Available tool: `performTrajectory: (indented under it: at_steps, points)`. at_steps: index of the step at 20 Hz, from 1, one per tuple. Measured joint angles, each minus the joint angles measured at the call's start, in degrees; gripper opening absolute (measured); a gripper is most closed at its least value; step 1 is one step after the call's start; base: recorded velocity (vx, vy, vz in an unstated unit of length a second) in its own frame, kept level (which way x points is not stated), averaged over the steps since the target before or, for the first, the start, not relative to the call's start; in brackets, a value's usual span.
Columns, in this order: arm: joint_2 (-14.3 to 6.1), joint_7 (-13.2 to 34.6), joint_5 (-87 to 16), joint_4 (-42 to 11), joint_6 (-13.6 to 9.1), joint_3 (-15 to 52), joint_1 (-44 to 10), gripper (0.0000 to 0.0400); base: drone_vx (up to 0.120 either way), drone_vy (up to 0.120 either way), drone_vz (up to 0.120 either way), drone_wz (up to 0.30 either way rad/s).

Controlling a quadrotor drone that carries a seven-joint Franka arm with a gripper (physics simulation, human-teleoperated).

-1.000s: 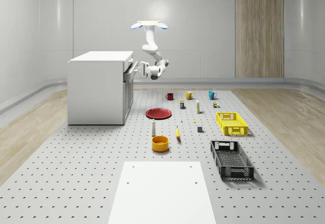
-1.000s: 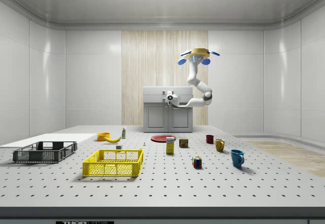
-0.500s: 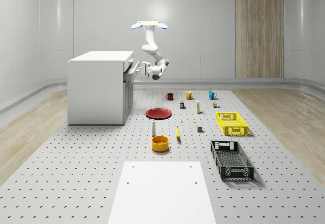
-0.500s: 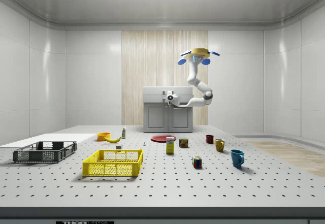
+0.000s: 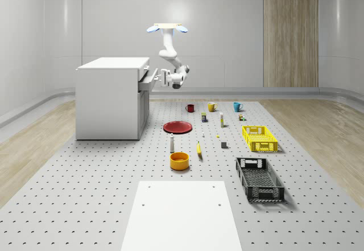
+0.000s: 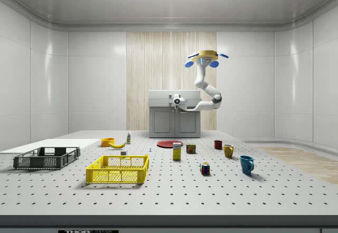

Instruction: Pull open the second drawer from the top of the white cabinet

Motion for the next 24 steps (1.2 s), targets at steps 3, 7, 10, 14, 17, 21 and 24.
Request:
performTrajectory:
  at_steps: [3, 7, 10, 14, 17, 21, 24]
  points:
    - [0.1, -0.8, -0.6, 0.2, -0.7, -0.8, -0.2, 0.0123, 0.000, 0.000, 0.000, 0.000]
    - [-0.4, 1.2, -2.2, 1.1, -1.9, -2.2, -0.4, 0.0123, 0.000, 0.000, 0.000, 0.000]
    - [-0.9, 2.2, -3.9, 1.9, -3.0, -3.7, -0.3, 0.0128, 0.000, 0.000, 0.000, 0.000]
    - [-1.7, 3.4, -5.7, 2.7, -3.7, -5.2, 0.1, 0.0135, 0.000, 0.000, 0.000, 0.000]
    - [-2.1, 3.4, -6.6, 3.0, -3.8, -5.9, 0.5, 0.0136, 0.000, 0.000, 0.000, 0.000]
    - [-2.7, 3.9, -7.4, 3.2, -3.5, -6.5, 1.1, 0.0137, 0.000, 0.000, 0.000, 0.000]
    - [-3.2, 4.3, -7.8, 3.2, -3.2, -6.9, 1.5, 0.0137, 0.000, 0.000, 0.000, 0.000]
